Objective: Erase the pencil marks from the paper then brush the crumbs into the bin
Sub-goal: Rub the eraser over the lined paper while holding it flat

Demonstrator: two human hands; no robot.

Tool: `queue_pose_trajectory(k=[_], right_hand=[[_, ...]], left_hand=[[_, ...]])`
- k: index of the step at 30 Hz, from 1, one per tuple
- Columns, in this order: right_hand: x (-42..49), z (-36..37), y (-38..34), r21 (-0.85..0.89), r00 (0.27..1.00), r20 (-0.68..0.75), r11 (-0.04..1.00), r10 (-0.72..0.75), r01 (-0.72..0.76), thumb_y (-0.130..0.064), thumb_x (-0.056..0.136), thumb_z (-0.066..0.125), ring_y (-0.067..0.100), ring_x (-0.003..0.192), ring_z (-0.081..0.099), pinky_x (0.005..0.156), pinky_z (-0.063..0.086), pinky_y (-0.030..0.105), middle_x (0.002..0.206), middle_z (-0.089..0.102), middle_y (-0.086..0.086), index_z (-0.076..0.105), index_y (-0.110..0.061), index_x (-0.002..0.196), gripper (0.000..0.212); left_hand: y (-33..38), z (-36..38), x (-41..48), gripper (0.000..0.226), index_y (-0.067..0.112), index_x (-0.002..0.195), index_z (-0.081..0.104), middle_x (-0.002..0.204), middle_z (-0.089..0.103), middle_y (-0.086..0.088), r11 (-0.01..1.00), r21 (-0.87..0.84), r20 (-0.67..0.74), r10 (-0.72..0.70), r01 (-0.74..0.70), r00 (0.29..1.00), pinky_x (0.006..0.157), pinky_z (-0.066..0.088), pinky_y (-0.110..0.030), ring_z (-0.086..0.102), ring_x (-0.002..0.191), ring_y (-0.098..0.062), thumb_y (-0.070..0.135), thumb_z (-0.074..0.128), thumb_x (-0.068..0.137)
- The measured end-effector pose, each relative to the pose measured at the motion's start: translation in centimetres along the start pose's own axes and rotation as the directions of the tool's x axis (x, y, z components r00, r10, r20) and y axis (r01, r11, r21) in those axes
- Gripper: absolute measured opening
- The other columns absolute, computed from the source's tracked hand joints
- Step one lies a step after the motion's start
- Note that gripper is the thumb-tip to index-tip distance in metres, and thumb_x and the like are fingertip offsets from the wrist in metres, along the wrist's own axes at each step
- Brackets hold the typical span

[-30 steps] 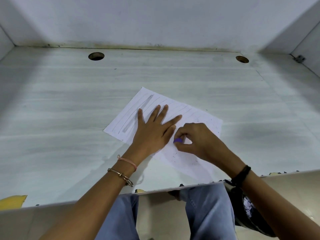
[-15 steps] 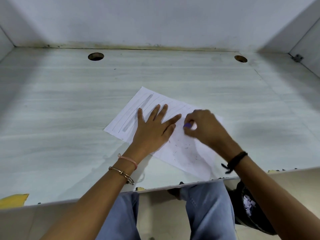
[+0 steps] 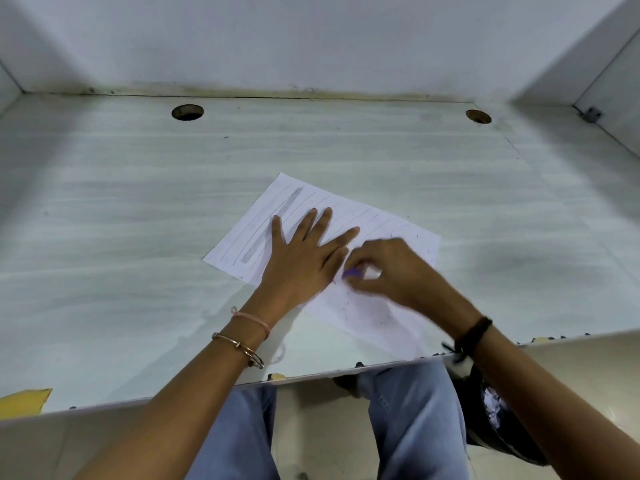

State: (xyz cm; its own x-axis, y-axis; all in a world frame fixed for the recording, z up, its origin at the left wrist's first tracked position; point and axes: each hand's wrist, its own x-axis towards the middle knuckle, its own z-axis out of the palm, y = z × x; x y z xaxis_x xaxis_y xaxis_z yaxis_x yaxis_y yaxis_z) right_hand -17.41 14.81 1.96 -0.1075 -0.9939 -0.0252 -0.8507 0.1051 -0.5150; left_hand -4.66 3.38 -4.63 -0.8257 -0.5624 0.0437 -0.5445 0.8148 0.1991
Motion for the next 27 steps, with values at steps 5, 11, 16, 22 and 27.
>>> queue_pose_trajectory(k=[5,11,16,22,27], right_hand=[[0.6,0.0,0.6,-0.05,0.982,-0.165,0.993,0.093,-0.103,-0.014,0.075,0.067,0.017,0.072,0.058,0.072,0.049,0.035,0.075,0.065,0.002,0.068,-0.01,0.075,0.004],[-0.1,0.2,0.2,0.085,0.998,-0.046,0.996,0.04,-0.036,-0.011,0.073,0.073,0.0,0.065,0.055,0.064,0.039,0.013,0.072,0.067,-0.004,0.072,-0.011,0.078,0.004],[0.9,-0.6,2.8,0.095,0.956,-0.205,0.976,0.21,-0.194,-0.013,0.078,0.069,0.002,0.057,0.049,0.057,0.036,0.012,0.073,0.063,-0.004,0.069,-0.011,0.08,0.002],[-0.4,0.5,3.2,0.224,0.94,-0.249,0.958,0.234,-0.179,-0.011,0.082,0.065,0.009,0.061,0.047,0.061,0.04,0.015,0.079,0.066,0.005,0.066,-0.014,0.084,0.003],[-1.6,2.0,3.0,0.144,0.94,-0.314,0.986,0.129,-0.087,-0.015,0.088,0.061,0.006,0.073,0.047,0.066,0.037,0.012,0.084,0.057,0.001,0.061,-0.019,0.093,0.006]], left_hand=[[0.1,-0.1,0.1,0.047,0.056,0.147,0.001,0.163,-0.007,0.006,1.0,-0.014,-0.014,-0.012,0.012,1.0,0.111,-0.011,-0.064,-0.011,0.149,-0.015,0.051,0.008,0.101],[-0.1,0.1,0.1,0.05,0.056,0.147,-0.002,0.163,-0.007,0.006,1.0,0.014,-0.013,0.003,-0.003,1.0,0.11,-0.01,-0.064,-0.012,0.149,-0.016,0.056,-0.003,0.097],[0.3,-0.3,0.0,0.046,0.056,0.148,0.003,0.163,-0.007,0.008,0.999,-0.045,-0.005,-0.015,0.015,1.0,0.111,-0.013,-0.062,-0.011,0.149,-0.013,0.05,0.008,0.102],[0.7,-0.6,0.1,0.046,0.051,0.149,0.017,0.163,0.003,0.004,0.997,-0.076,-0.012,-0.021,0.02,1.0,0.111,-0.006,-0.066,-0.004,0.15,-0.016,0.045,0.014,0.104],[0.9,-0.3,1.3,0.038,0.032,0.139,0.046,0.157,0.024,0.003,0.995,-0.099,-0.094,0.023,-0.032,0.995,0.11,0.005,-0.067,0.001,0.15,-0.016,0.036,0.03,0.104]])
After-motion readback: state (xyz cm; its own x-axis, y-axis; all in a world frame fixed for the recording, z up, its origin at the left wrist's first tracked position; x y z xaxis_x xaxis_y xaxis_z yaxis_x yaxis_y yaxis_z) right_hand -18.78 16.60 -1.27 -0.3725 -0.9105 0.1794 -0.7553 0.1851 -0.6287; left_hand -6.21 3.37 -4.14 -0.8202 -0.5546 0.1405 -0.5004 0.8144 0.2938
